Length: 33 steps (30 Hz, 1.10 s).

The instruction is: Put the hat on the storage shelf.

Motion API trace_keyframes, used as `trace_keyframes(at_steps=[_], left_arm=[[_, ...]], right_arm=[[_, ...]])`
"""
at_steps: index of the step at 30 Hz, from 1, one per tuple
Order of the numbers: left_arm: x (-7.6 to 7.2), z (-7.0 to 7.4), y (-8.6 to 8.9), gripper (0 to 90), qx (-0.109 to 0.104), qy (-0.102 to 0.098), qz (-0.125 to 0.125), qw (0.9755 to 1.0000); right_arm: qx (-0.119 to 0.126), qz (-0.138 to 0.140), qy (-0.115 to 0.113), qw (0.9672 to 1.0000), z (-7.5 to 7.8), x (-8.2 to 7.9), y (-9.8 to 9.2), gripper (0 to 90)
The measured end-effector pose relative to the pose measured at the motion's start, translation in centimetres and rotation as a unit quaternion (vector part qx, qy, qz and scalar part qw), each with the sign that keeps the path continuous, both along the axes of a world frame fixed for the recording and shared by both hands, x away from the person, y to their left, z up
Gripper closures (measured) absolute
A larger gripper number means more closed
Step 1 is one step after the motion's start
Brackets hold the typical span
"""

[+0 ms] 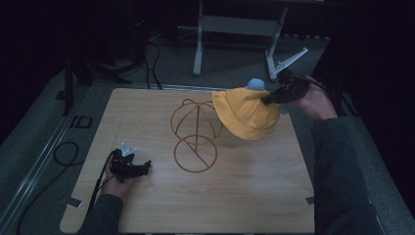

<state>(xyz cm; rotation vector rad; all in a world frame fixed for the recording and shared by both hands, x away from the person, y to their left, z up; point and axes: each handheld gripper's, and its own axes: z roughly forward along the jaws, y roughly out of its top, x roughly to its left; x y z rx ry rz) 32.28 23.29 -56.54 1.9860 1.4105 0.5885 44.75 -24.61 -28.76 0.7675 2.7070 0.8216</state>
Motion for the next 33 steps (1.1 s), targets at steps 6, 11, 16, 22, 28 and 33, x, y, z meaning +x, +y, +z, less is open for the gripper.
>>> trace_keyframes(at_steps=[6, 11, 16, 22, 28, 33], left_arm=[[0.0, 0.0, 0.0, 14.3, 0.001, 0.001, -0.001, 1.0], [0.0, 0.0, 0.0, 14.3, 0.001, 0.0, -0.001, 1.0], [0.0, 0.0, 0.0, 14.3, 0.001, -0.001, 0.0, 1.0], [0.0, 0.0, 0.0, 14.3, 0.001, -0.001, 0.0, 1.0], [0.0, 0.0, 0.0, 14.3, 0.002, 0.0, 0.0, 1.0], [0.0, 0.0, -0.1, 14.2, 0.0, -0.003, 0.002, 1.0]], right_arm=[[0.0, 0.014, -0.007, 0.9999, 1.0, -0.5, 0.9, 84.4], [0.001, 0.023, -0.014, 0.9996, 1.9, -0.9, 1.7, 84.4], [0.001, 0.037, -0.02, 0.9991, 2.5, -1.1, 3.0, 84.3], [0.001, 0.053, -0.023, 0.9983, 3.0, -1.0, 5.2, 84.3], [-0.005, 0.069, -0.027, 0.9972, 3.3, -0.8, 8.1, 84.1], [-0.008, 0.086, -0.032, 0.9958, 3.3, -0.8, 10.8, 83.8]])
